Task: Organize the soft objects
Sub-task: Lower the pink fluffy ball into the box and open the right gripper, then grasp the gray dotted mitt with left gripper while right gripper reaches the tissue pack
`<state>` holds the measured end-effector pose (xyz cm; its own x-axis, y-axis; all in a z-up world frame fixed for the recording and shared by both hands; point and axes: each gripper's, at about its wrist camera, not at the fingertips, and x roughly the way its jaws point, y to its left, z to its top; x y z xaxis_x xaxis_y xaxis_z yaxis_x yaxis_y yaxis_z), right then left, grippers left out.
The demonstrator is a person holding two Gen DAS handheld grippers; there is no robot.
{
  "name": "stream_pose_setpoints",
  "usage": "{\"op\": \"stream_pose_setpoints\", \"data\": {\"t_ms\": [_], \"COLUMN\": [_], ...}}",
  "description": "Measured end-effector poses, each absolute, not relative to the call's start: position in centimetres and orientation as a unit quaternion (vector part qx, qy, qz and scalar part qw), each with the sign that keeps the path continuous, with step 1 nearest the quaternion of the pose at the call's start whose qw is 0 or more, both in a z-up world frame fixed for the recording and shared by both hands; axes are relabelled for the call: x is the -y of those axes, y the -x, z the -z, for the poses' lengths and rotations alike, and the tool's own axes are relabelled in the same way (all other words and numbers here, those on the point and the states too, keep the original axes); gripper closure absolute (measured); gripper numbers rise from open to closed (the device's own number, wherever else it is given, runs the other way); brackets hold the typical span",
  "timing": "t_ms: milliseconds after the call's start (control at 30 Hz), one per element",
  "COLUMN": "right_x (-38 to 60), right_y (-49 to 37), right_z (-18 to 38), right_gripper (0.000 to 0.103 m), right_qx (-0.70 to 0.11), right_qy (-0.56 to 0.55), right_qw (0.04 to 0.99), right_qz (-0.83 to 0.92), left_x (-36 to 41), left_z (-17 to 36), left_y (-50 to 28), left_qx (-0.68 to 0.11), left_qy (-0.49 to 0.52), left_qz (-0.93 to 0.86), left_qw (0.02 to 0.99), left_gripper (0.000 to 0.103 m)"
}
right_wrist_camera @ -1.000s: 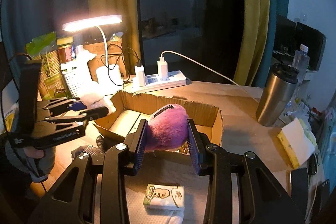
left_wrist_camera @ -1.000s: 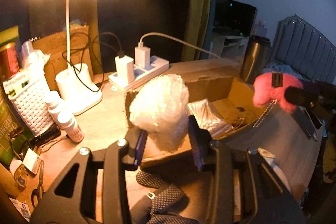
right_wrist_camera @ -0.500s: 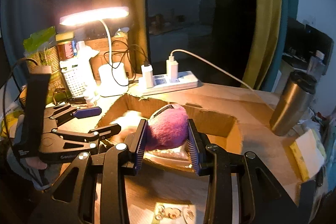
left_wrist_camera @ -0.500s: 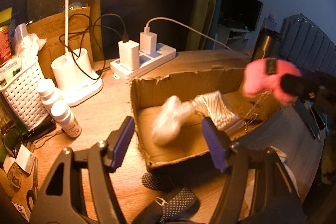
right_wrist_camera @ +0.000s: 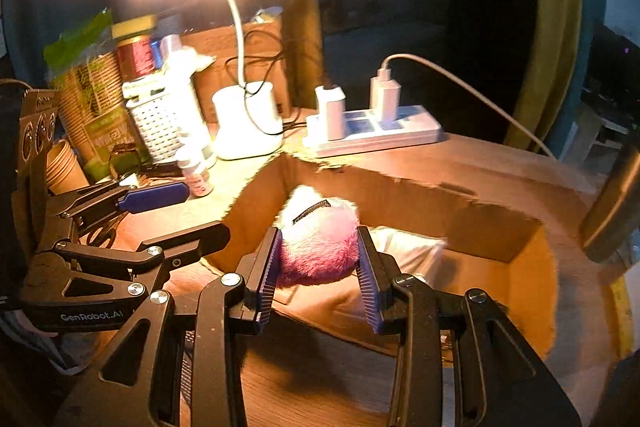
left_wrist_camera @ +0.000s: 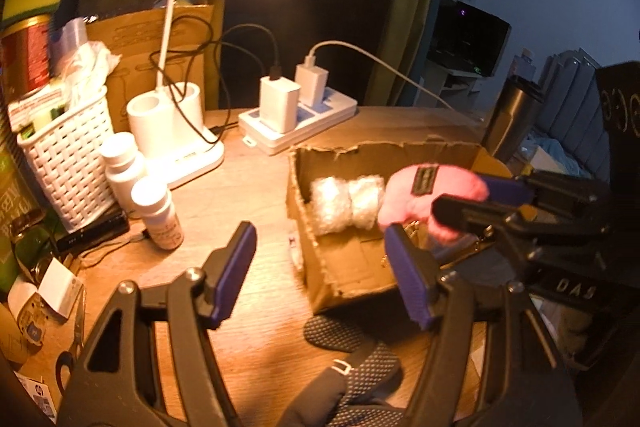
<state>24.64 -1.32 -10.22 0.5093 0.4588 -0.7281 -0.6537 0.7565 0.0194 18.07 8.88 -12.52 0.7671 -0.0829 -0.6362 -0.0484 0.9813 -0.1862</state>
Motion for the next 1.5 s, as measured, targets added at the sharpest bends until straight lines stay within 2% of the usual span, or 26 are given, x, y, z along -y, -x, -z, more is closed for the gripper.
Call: {"op": "stream_pose_setpoints", "data": {"t_ms": [400,433,533,567,1200,1500], "right_x": [-1.9,-2.0,-1.9,-1.6,6.9,10.9], "right_y": [-24.4,-24.4,-24.7,-24.7,-20.6,-18.5], "right_z": [12.3,12.4,12.6,12.5,8.4,9.1], "right_gripper": [0.064,0.063,0.047,0.044,0.044,0.044], "right_qx": [-0.402,-0.406,-0.415,-0.414,-0.376,-0.380], "right_qy": [0.136,0.136,0.127,0.121,0.104,0.095], "right_qw": [0.829,0.826,0.827,0.829,0.876,0.884], "right_qz": [-0.364,-0.366,-0.358,-0.355,-0.284,-0.256], "left_x": [-11.3,-11.3,-11.5,-11.6,-6.6,-4.1], "left_z": [12.6,12.6,12.5,12.5,10.7,11.9], "left_y": [-16.7,-16.5,-16.2,-16.0,-13.9,-12.6], "left_qx": [-0.340,-0.340,-0.339,-0.339,-0.324,-0.337], "left_qy": [0.114,0.114,0.113,0.113,0.085,0.074], "left_qz": [-0.024,-0.026,-0.032,-0.033,-0.004,0.005], "left_qw": [0.933,0.933,0.933,0.934,0.942,0.939], "left_gripper": [0.034,0.034,0.034,0.034,0.033,0.032]}}
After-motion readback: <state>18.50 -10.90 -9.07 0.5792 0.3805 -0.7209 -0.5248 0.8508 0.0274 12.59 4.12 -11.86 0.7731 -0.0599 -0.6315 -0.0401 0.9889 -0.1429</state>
